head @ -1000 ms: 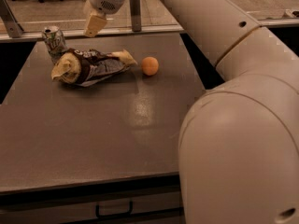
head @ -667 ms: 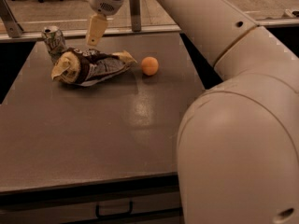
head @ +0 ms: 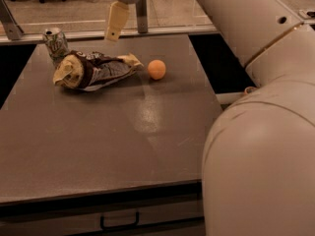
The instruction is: Move brown chip bag near 7up can
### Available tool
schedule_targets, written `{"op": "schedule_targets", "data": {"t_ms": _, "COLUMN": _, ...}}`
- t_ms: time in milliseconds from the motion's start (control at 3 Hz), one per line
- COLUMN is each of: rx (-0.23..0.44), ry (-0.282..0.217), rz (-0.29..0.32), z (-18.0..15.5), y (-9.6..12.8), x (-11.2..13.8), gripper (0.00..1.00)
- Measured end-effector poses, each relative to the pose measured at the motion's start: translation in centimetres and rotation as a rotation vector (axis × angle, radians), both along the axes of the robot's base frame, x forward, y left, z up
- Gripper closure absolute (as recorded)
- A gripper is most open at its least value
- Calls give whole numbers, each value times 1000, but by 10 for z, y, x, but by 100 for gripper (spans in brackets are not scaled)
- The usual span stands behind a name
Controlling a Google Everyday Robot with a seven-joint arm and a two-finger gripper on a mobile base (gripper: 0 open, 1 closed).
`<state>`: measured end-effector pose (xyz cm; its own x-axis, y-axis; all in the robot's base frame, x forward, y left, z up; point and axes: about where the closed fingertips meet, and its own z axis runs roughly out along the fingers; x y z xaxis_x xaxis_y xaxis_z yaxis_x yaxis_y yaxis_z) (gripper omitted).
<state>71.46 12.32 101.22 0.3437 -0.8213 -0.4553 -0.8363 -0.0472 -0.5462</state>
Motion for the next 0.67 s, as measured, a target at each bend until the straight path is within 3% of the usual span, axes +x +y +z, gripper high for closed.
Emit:
{"op": "schedule_targets", "data": {"t_ms": 333, "rx": -22, "ry": -72, "rz": -60, "z": 41, "y": -56, "x": -7, "gripper": 0}}
{"op": "schedule_targets", "data": {"t_ms": 667, "rx": -21, "ry": -76, "rz": -61, "z": 43, "y": -57, "x": -8, "gripper": 0}}
